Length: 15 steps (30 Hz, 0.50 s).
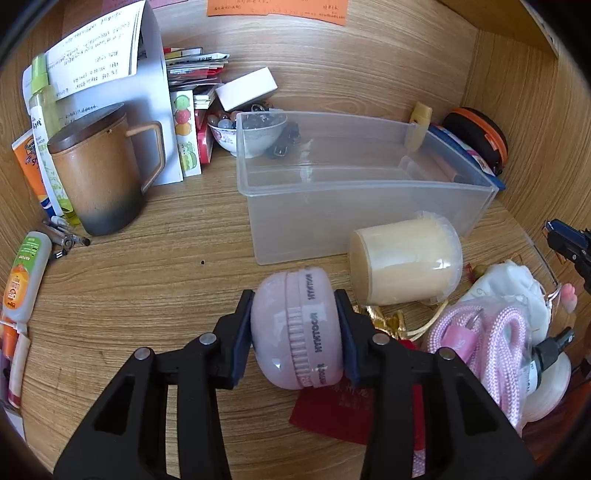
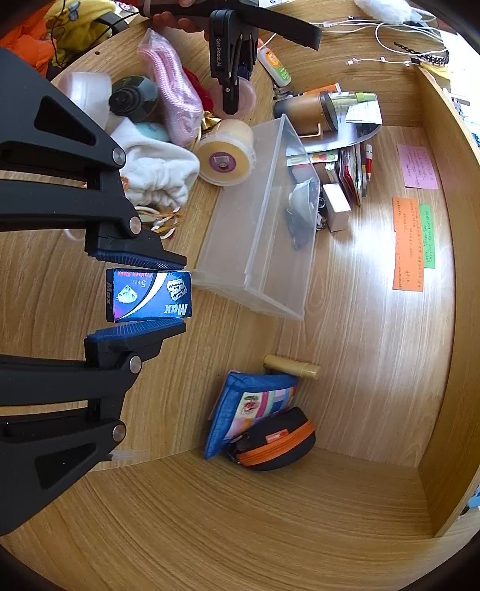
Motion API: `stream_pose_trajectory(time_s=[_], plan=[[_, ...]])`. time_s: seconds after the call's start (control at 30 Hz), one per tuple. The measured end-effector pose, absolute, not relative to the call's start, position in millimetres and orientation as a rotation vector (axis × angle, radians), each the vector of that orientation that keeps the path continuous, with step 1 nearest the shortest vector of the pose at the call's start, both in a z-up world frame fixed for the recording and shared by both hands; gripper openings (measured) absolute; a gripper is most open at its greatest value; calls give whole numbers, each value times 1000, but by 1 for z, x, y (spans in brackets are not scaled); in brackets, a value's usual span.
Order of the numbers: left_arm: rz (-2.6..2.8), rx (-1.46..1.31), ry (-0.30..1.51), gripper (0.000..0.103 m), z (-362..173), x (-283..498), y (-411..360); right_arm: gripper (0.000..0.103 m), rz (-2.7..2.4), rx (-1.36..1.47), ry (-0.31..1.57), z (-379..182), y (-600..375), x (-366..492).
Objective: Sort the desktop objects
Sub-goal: 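Carry the pink timer and staple box over the clear plastic box with both grippers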
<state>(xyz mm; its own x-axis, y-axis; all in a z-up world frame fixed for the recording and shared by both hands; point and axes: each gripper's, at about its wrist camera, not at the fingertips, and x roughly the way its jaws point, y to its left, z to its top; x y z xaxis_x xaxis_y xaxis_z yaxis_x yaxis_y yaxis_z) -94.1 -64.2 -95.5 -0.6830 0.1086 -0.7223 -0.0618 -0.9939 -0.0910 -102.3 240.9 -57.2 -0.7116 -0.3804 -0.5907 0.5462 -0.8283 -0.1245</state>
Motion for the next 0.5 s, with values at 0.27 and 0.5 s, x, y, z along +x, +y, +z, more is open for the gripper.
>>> stream_pose_trajectory(time_s=[0.27,0.5], plan=[[2824,-1166,-148,40,-87,-91,-74,25,-2468,725,436,-42,225,-108],[2876,-1089,-108,40,-62,-88,-75,25,-2444,701,433,-30,209,-113]])
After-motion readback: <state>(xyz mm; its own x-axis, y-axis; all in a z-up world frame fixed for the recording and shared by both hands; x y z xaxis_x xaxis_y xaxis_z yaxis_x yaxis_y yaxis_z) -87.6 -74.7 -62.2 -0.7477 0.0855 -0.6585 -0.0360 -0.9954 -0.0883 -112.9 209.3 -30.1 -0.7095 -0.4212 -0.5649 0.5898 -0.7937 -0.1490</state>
